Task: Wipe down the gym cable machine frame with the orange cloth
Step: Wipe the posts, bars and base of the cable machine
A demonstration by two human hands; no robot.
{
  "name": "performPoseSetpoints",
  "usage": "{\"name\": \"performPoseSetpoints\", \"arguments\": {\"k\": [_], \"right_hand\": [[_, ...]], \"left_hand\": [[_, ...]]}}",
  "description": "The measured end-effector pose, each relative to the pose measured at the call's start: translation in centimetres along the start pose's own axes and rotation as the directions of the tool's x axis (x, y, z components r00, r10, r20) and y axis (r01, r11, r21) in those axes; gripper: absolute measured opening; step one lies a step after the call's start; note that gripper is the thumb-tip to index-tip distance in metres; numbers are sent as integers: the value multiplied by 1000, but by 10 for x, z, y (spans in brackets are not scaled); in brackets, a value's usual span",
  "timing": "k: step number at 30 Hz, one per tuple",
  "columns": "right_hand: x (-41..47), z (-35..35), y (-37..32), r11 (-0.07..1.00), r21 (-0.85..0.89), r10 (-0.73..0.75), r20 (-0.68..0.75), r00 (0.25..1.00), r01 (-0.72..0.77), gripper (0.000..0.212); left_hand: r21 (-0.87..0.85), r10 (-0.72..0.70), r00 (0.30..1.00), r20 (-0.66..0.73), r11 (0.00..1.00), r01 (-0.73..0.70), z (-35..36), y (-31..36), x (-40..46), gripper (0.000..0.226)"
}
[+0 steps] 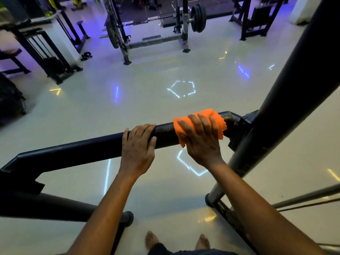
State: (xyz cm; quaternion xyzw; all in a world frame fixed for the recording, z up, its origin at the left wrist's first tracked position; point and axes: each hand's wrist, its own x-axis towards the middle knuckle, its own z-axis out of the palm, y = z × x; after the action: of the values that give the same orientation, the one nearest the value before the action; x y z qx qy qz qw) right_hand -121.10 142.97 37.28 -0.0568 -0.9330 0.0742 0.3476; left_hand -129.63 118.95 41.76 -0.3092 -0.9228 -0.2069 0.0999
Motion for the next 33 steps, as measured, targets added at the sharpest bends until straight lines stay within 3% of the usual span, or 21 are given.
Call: {"name": "performPoseSetpoints", "arguments": {"k": [2,5,8,11,13,15,18,21,25,28,31,33], "right_hand": [[-2,-5,6,993,13,113,-17,993,-113,43],[5,6,-36,962,56,271,-34,962,-269,41],[4,13,-57,980,74,186,5,982,-186,42],[1,0,-16,999,-54,10,27,1000,-8,49],[-1,-12,12,992,-103,68,1,998,-67,48],[-4,-16,18,972,-94,213,-40,976,-216,45],[1,-3,-24,926,-14,373,-98,923,-376,42],[-1,10,-52,943,56,331,-62,942,-328,43],[-11,-7,-12,990,-79,119,-19,993,-121,49],[-13,-24,23,958,-129,249,-70,966,-256,45],[-3,-12,0,901,-86,411,-146,900,-426,42],[-3,-2,-20,932,-20,358,-105,928,-362,43]], "left_hand": [[9,9,1000,-7,1000,-9,0,-2,0,47],[-2,17,1000,13,1000,-17,1,-2,7,46],[-47,75,995,66,996,-72,5,3,18,44],[-65,139,984,113,989,-133,4,5,30,44],[-63,170,980,104,984,-165,2,6,31,43],[-57,197,977,77,979,-193,2,4,28,43],[-51,216,975,52,976,-214,3,1,27,43],[-60,219,975,34,974,-217,5,0,26,41],[-57,250,968,20,967,-248,6,-1,28,43],[-59,248,968,41,968,-245,5,2,27,46],[-71,255,965,62,966,-250,9,9,31,46],[-86,260,961,93,964,-252,13,23,40,47]]}}
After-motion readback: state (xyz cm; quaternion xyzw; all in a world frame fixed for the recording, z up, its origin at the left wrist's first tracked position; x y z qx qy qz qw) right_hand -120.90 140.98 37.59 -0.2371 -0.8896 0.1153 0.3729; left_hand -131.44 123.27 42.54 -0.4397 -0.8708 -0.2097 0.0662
